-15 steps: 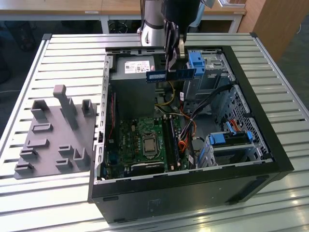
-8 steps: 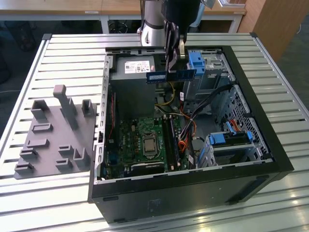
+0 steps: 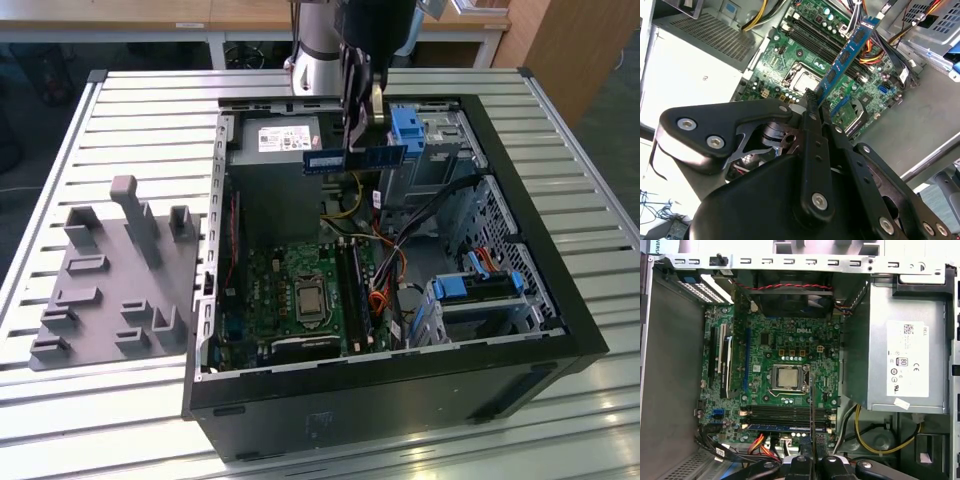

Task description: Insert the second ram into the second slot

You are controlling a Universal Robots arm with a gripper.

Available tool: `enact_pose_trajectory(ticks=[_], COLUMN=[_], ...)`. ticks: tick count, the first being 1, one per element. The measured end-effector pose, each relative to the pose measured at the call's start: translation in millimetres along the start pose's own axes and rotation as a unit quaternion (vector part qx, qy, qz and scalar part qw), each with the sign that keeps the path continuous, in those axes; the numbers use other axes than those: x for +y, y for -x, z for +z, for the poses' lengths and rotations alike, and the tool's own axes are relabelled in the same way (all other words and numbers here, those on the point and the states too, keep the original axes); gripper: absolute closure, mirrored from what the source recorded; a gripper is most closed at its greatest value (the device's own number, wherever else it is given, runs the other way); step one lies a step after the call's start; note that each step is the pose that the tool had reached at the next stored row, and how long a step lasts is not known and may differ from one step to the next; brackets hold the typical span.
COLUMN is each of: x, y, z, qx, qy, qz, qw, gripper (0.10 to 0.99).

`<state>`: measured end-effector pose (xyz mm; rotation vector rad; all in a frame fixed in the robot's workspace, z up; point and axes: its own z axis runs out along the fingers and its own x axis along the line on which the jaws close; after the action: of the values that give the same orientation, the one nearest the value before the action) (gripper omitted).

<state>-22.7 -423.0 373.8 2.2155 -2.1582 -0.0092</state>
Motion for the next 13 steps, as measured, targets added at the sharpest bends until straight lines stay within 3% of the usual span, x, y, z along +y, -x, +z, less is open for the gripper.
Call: enact_pose_trajectory(ticks=[13], x=[0.1], y=[-2.6], z=[0.1], qx=[0.0037], qy=[0.0001], qz=[0.000], qw=[1.0000], gripper=[0.949])
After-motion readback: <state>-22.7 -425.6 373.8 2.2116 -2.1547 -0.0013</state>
